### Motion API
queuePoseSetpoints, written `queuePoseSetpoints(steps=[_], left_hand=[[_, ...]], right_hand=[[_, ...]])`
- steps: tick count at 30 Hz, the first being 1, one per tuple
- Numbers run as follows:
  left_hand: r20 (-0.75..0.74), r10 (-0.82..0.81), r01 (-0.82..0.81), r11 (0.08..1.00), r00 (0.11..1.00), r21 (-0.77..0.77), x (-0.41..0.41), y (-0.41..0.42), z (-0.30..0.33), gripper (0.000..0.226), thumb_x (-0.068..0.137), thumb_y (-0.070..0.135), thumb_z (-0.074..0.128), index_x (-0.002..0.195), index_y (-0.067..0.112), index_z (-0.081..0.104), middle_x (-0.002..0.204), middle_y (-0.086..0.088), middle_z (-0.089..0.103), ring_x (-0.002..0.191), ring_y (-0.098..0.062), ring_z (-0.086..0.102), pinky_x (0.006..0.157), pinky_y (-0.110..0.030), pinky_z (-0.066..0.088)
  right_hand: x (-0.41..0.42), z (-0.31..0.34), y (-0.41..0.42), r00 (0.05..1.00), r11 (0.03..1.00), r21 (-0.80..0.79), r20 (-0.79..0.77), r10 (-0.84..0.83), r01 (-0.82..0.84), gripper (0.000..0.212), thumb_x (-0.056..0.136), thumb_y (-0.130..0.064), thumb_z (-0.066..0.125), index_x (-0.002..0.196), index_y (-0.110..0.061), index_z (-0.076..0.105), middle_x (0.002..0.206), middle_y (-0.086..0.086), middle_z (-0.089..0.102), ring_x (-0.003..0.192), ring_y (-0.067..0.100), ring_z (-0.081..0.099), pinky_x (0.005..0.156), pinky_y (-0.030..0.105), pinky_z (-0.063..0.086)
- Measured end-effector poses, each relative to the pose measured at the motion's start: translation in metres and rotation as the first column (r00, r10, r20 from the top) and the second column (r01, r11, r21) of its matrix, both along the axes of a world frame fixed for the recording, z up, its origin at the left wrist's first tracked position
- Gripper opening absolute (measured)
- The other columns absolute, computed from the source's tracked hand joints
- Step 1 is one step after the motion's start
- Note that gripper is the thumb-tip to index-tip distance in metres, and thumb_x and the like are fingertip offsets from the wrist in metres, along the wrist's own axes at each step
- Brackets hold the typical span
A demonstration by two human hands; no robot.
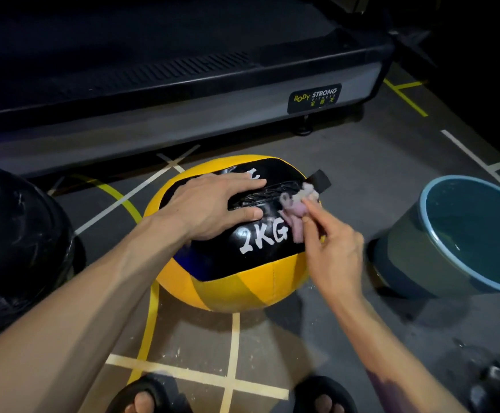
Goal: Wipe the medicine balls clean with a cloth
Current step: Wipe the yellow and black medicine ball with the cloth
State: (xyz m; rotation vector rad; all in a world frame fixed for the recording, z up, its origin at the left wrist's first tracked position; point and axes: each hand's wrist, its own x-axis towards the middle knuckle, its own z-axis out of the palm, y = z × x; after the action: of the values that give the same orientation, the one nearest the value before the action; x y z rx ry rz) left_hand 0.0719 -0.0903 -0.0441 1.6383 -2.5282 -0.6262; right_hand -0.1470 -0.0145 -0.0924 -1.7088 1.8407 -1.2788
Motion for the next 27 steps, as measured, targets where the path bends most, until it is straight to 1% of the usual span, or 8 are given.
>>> queuePoseSetpoints(steps=[4,9,14,17,21,23,25,27], left_hand=[[-0.032,0.04,-0.041,0.999,0.999,-0.029,0.002,-0.014,0.0,0.071,0.083,0.082,0.047,0.147,0.051,0.042,0.155,0.019,0.047,0.142,-0.017,0.046,0.11,-0.048,0.043],[-0.139,0.142,-0.171,0.959,0.98,-0.228,0.006,0.006,0.01,0.037,0.094,0.058,0.061,0.125,0.038,0.058,0.128,0.013,0.064,0.119,-0.018,0.058,0.093,-0.041,0.048],[-0.152,0.187,-0.21,0.965,0.971,-0.155,0.047,0.04,-0.002,0.066,0.085,0.074,0.047,0.142,0.042,0.053,0.151,0.021,0.048,0.14,-0.01,0.044,0.111,-0.044,0.043],[-0.264,0.221,-0.261,0.956,0.939,-0.13,0.056,0.047,-0.012,0.062,0.086,0.076,0.054,0.14,0.045,0.057,0.148,0.028,0.049,0.138,-0.005,0.046,0.11,-0.044,0.045],[-0.336,0.254,-0.309,0.944,0.907,-0.12,0.053,0.055,-0.02,0.058,0.084,0.07,0.059,0.137,0.047,0.06,0.146,0.032,0.05,0.14,0.001,0.044,0.112,-0.04,0.043],[-0.361,0.27,-0.332,0.936,0.893,-0.119,0.051,0.056,-0.02,0.055,0.085,0.066,0.063,0.136,0.046,0.06,0.145,0.033,0.05,0.14,0.003,0.043,0.112,-0.04,0.042],[-0.375,0.302,-0.367,0.924,0.876,-0.112,0.05,0.054,-0.02,0.053,0.086,0.064,0.069,0.135,0.046,0.062,0.143,0.032,0.053,0.138,0.002,0.046,0.109,-0.041,0.044],[-0.335,0.293,-0.354,0.925,0.895,-0.139,0.049,0.055,-0.021,0.054,0.085,0.068,0.067,0.134,0.046,0.062,0.14,0.031,0.057,0.135,0.0,0.05,0.106,-0.043,0.047]], right_hand=[[0.023,-0.004,0.014,0.954,0.952,-0.085,-0.077,0.288,-0.295,0.042,0.092,0.002,0.068,0.131,-0.013,0.067,0.14,-0.003,0.059,0.136,0.006,0.051,0.118,0.03,0.037],[0.007,-0.001,-0.009,0.968,0.965,-0.085,-0.044,0.246,-0.249,0.039,0.092,0.001,0.067,0.129,-0.012,0.068,0.137,-0.003,0.063,0.132,0.0,0.053,0.115,0.03,0.04],[-0.004,-0.002,0.003,0.967,0.966,-0.06,-0.038,0.251,-0.253,0.042,0.091,0.005,0.067,0.13,-0.012,0.068,0.136,-0.006,0.063,0.13,0.001,0.055,0.113,0.029,0.042],[-0.014,0.012,-0.003,0.988,0.989,-0.002,-0.024,0.151,-0.151,0.037,0.093,-0.006,0.068,0.125,-0.023,0.072,0.111,-0.009,0.075,0.091,-0.01,0.067,0.082,0.012,0.052],[-0.016,0.019,-0.047,0.999,0.989,0.143,-0.019,-0.037,0.039,0.031,0.099,-0.02,0.058,0.122,-0.034,0.072,0.118,-0.011,0.074,0.111,0.01,0.067,0.097,0.026,0.05],[0.005,0.022,-0.051,0.996,0.989,0.137,-0.081,-0.049,0.06,0.033,0.099,-0.019,0.053,0.121,-0.035,0.071,0.111,-0.007,0.075,0.105,0.018,0.068,0.086,0.028,0.049],[0.037,0.033,-0.042,0.988,0.994,0.05,-0.121,0.099,-0.094,0.031,0.096,-0.025,0.05,0.115,-0.037,0.071,0.102,-0.013,0.072,0.093,0.005,0.065,0.075,0.021,0.043],[0.065,0.038,-0.029,0.903,0.921,0.023,-0.193,0.385,-0.388,0.03,0.094,-0.036,0.047,0.112,-0.034,0.071,0.109,-0.016,0.069,0.102,-0.003,0.061,0.088,0.015,0.047]])
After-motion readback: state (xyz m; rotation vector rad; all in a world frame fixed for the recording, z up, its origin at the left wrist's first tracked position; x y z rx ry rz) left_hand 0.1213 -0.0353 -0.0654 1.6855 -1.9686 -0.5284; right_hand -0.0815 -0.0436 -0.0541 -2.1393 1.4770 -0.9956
